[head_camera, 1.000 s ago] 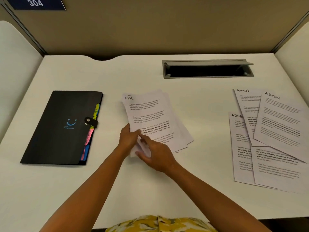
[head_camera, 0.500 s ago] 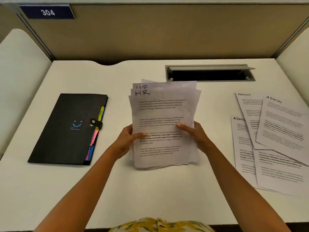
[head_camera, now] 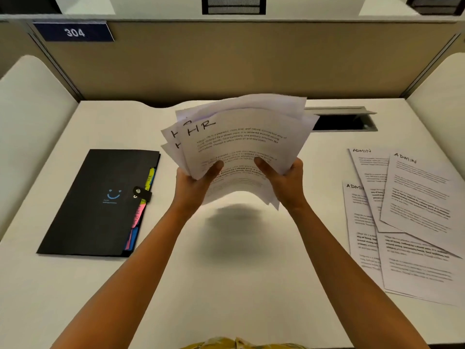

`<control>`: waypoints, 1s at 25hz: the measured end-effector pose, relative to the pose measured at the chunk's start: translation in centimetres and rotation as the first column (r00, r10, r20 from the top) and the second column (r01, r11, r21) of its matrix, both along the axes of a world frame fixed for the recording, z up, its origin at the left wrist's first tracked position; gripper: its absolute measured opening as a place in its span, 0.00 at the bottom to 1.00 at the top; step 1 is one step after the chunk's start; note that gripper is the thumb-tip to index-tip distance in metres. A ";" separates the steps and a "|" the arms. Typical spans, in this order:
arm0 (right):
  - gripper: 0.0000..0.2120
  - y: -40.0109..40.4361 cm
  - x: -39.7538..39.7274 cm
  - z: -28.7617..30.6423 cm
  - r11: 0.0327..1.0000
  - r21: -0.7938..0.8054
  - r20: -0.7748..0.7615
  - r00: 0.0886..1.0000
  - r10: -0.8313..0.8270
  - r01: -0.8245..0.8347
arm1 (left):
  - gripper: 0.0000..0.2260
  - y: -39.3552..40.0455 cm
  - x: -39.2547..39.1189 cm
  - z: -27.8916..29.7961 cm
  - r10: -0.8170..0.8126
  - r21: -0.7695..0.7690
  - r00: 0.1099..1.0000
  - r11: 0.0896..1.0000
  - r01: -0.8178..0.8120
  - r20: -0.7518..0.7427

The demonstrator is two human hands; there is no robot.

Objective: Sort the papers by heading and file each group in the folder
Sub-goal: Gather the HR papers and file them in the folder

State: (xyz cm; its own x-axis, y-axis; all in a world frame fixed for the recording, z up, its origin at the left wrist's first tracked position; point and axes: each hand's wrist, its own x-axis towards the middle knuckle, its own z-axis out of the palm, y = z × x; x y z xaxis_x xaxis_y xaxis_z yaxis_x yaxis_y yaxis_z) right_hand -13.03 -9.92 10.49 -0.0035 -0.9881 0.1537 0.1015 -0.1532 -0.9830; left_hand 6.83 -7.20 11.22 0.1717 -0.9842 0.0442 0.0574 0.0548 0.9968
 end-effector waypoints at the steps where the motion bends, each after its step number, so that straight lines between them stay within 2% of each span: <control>1: 0.14 -0.2 -0.2 0.4 1.000 -0.020 -0.019 1.000 0.017 -0.018 | 0.16 0.0 0.4 0.5 -0.018 -0.033 1.000 0.999 0.018 -0.018; 5: 0.19 -0.5 -1.4 0.3 0.996 -0.034 -0.060 0.995 0.084 -0.086 | 0.21 0.0 2.1 1.0 -0.076 -0.090 0.997 0.993 0.074 -0.020; 9: 0.24 -0.2 -0.8 -0.7 0.995 0.040 -0.056 0.994 0.095 -0.093 | 0.07 -0.1 1.1 1.0 -0.031 -0.060 1.000 0.998 0.031 -0.001; 12: 0.22 -0.4 -0.5 -0.8 0.997 0.044 -0.041 0.997 0.064 -0.062 | 0.08 -0.3 1.0 0.8 -0.011 -0.029 1.000 1.000 0.011 -0.015; 15: 0.21 -0.2 -0.9 -1.9 0.993 0.072 -0.038 0.995 0.097 -0.095 | 0.16 0.3 1.2 -0.4 -0.014 0.050 1.000 0.999 0.014 -0.010; 18: 0.17 0.6 -0.8 -3.0 0.986 0.137 -0.032 0.994 0.104 -0.099 | 0.11 1.3 0.6 -1.4 0.026 0.085 0.999 0.996 -0.024 -0.019; 20: 0.13 0.8 -0.6 -2.6 0.985 0.146 0.002 0.996 0.091 -0.090 | 0.11 1.3 0.7 -1.2 0.032 0.040 0.999 0.999 -0.031 -0.026; 22: 0.13 0.6 -0.7 -2.4 0.986 0.134 0.027 0.995 0.097 -0.100 | 0.13 1.0 1.1 -1.2 0.020 0.013 1.000 1.000 -0.020 -0.012; 25: 0.15 1.1 -0.7 -3.2 0.983 0.149 0.004 0.994 0.112 -0.111 | 0.14 1.4 0.8 -2.0 0.016 0.058 1.000 0.998 -0.016 0.004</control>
